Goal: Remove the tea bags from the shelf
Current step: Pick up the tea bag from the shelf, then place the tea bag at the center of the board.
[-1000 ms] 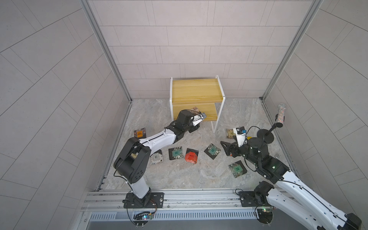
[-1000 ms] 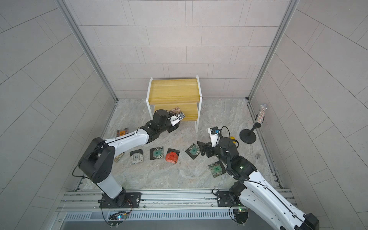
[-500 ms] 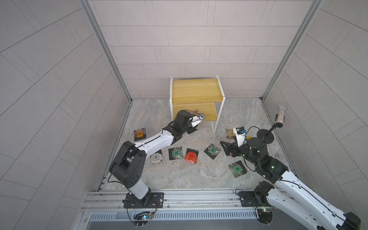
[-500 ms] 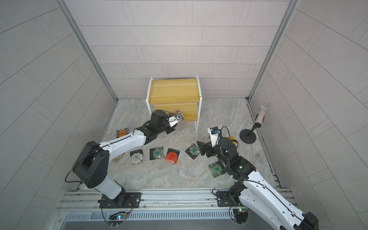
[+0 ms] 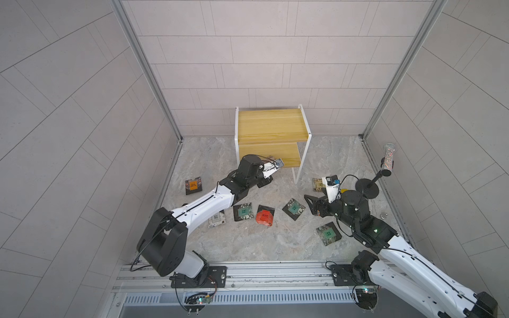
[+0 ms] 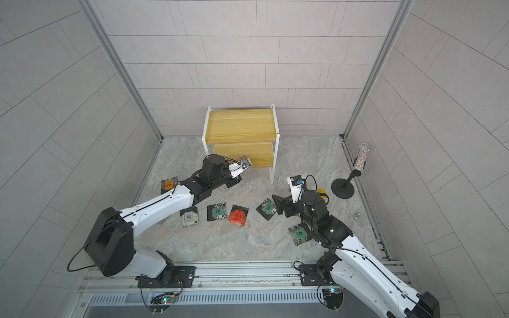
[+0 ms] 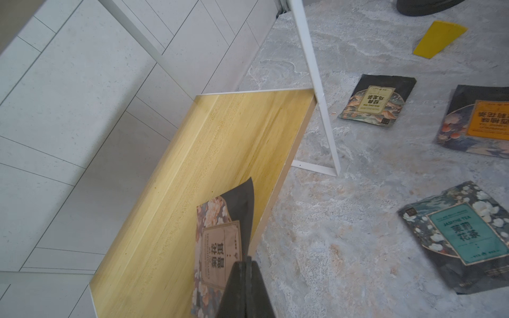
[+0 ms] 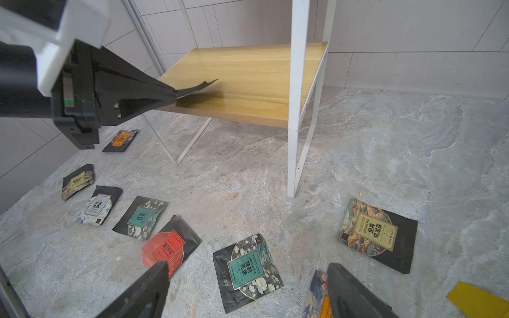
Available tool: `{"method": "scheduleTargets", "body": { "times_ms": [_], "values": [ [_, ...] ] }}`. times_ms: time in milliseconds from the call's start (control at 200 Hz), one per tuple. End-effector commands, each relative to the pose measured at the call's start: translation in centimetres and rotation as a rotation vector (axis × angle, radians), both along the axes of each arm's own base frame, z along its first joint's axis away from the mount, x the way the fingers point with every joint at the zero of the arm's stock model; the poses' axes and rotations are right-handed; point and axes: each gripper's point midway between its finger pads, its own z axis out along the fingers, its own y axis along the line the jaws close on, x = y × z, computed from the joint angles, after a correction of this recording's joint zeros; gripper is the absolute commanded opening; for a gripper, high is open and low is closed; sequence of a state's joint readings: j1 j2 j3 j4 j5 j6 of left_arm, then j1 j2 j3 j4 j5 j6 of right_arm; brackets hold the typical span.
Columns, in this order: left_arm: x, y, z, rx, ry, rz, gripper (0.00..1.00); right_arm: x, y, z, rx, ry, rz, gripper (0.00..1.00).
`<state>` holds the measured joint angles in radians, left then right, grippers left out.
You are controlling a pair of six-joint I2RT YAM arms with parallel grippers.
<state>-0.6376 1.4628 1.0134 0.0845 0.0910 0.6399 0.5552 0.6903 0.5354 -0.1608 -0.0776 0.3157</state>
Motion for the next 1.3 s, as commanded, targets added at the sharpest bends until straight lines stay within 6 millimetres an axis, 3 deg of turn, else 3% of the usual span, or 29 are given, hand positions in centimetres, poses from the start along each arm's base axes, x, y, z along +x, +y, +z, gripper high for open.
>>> {"method": "scheduleTargets", "body": {
  "times_ms": [0, 410, 750, 891, 1006, 1296],
  "values": [
    [-1.5, 0.5, 0.7, 0.007, 0.007, 0.013, 0.00, 0.3, -0.2, 0.1, 0.011, -0.013, -0.017, 0.93],
    [-7.0, 3.4, 3.3, -0.026, 0.011, 0.065, 0.00, 0.4, 0.4, 0.8, 0.018, -0.018, 0.009, 0.93],
    [-9.7, 10.3, 3.4, -0.020, 0.026, 0.300, 0.00, 0.7, 1.6, 0.8, 0.040, -0.002, 0.052, 0.93],
    [-9.7, 14.6, 4.0, -0.035, 0.007, 0.531, 0.00, 0.8, 1.9, 0.9, 0.051, 0.000, 0.062, 0.93],
    [-10.2, 17.0, 4.0, -0.041, 0.010, 0.649, 0.00, 0.7, 1.9, 0.8, 0.055, 0.005, 0.062, 0.93],
    [-8.7, 22.9, 3.9, -0.096, 0.055, 0.990, 0.00, 0.5, 1.8, 0.8, 0.060, 0.003, 0.063, 0.93]
  ]
}}
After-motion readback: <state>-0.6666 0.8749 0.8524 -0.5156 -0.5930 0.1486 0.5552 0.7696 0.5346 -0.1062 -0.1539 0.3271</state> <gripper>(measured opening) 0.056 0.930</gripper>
